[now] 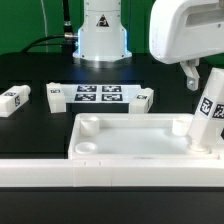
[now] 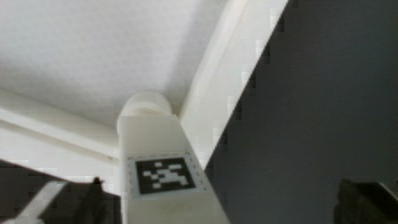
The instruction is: Assemble desk
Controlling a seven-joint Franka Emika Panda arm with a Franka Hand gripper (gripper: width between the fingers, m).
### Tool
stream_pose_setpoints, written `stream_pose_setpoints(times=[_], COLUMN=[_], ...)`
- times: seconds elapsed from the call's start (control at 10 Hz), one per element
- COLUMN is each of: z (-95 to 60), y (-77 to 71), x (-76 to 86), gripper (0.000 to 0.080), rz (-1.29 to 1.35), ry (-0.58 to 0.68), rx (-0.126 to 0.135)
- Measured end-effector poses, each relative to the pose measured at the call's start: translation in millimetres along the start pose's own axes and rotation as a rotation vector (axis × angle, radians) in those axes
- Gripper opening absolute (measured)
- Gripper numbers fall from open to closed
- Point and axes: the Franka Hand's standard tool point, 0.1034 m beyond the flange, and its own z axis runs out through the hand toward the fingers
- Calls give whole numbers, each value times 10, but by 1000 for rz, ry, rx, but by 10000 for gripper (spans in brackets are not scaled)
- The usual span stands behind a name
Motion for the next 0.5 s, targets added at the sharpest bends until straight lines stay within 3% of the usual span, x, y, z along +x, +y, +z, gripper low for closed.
stream_pose_setpoints(times=[0.5], z=[3], y=[16], x=[2], gripper=[649], rz=[-3], ry=[2], rx=[-3])
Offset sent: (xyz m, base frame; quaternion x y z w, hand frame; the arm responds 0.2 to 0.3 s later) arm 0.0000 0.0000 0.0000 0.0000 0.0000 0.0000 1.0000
